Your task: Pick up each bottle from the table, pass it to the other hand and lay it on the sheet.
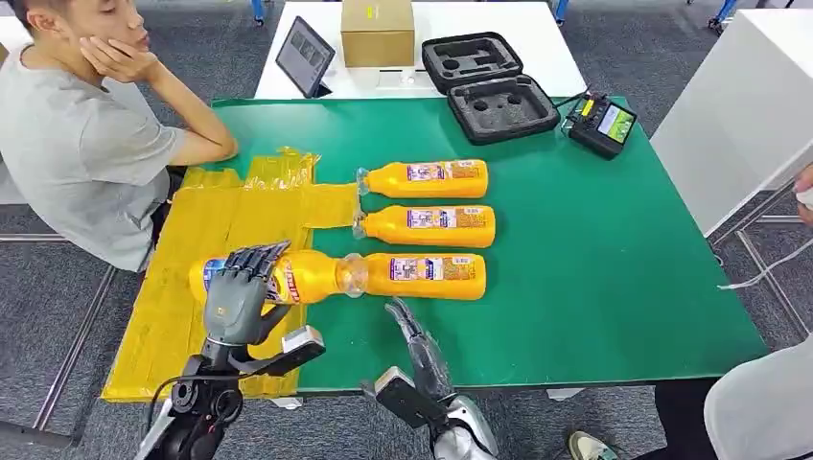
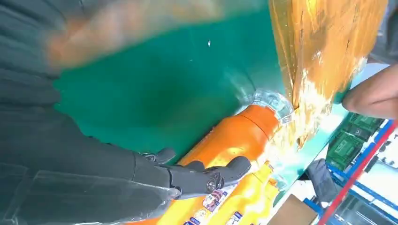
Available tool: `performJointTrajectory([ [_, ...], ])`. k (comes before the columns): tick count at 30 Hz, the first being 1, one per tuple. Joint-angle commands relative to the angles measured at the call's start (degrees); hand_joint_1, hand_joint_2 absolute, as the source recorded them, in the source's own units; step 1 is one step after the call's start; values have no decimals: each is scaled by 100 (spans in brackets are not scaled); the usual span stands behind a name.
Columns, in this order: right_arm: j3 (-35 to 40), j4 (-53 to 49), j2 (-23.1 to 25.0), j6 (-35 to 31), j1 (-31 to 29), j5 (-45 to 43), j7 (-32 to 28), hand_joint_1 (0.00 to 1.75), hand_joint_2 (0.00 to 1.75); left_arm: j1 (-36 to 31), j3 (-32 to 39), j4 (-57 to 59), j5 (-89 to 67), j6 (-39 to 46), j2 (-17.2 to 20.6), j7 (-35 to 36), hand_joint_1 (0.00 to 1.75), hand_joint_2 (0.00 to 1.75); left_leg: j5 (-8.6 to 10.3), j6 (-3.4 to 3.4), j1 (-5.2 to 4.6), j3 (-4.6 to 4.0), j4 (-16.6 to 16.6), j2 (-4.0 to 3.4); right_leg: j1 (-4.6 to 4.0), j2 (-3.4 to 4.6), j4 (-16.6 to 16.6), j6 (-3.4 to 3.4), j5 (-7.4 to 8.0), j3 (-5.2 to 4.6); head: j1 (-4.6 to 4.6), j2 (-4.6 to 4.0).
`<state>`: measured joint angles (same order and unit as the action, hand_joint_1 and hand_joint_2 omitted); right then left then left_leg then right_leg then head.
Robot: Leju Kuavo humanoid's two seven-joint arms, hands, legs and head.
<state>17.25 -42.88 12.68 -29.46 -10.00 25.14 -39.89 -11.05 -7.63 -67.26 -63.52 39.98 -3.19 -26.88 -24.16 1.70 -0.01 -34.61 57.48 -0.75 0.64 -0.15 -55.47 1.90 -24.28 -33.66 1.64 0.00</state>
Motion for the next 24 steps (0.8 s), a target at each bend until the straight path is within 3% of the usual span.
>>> performJointTrajectory([
  [1, 46, 437, -25, 132, -271, -123, -11, 0, 175, -844, 339, 1739, -928, 2, 166, 1087, 175, 175, -1, -9, 2, 19, -7, 11, -1, -5, 4, -7, -4, 20, 2, 0],
  [8, 119, 624, 23, 200, -391, -214, -11, 0, 175, -1239, 206, 2338, -1344, 2, 285, 1600, 175, 175, 1, -9, 6, 16, -2, 11, -4, -5, 2, -7, -5, 20, 0, 0],
  [10, 145, 686, 29, 207, -428, -271, -11, 0, 175, -1467, 100, 2988, -1491, 2, 346, 1909, 175, 175, 0, -11, 5, 19, -3, 7, -4, -1, 1, -7, -5, 22, 0, 0],
  [16, 208, 728, 10, 233, -445, -360, -11, 0, 175, -1647, 4, 3365, -1223, 2, 375, 1784, 175, 175, -1, -13, 7, 20, -2, 12, -5, -4, 0, -9, -7, 22, 2, 0],
  [19, 235, 768, 13, 247, -486, -370, -11, 0, 175, -1647, -4, 3448, -1094, -92, 341, 1693, 164, 175, 3, -9, 3, 12, -3, 11, -2, -6, 1, -5, -5, 14, 0, 0],
  [20, 235, 774, 12, 249, -494, -373, -11, 0, 175, -1638, -7, 3450, -1085, -86, 334, 1685, 159, 175, -2, -13, 7, 24, -2, 16, -6, -8, 1, -9, -9, 28, 0, 0],
  [21, 246, 793, 13, 248, -508, -401, -11, 0, 175, -1646, -53, 3493, -1044, -115, 335, 1632, 136, 175, 3, -8, 2, 8, -2, 5, -1, -2, 0, -4, -3, 10, 2, 0],
  [23, 258, 809, 11, 254, -524, -425, -11, 0, 175, -1656, -42, 3536, -890, -269, 311, 1542, 134, 175, -3, -12, 8, 18, 2, 7, -6, 0, -1, -9, -7, 21, 2, 0],
  [24, 244, 838, 9, 265, -542, -461, -11, 0, 175, -1677, -40, 3594, -751, -417, 291, 1449, 80, 175, 2, -9, 5, 9, 0, 8, -4, -4, 0, -5, -3, 12, 0, 0],
])
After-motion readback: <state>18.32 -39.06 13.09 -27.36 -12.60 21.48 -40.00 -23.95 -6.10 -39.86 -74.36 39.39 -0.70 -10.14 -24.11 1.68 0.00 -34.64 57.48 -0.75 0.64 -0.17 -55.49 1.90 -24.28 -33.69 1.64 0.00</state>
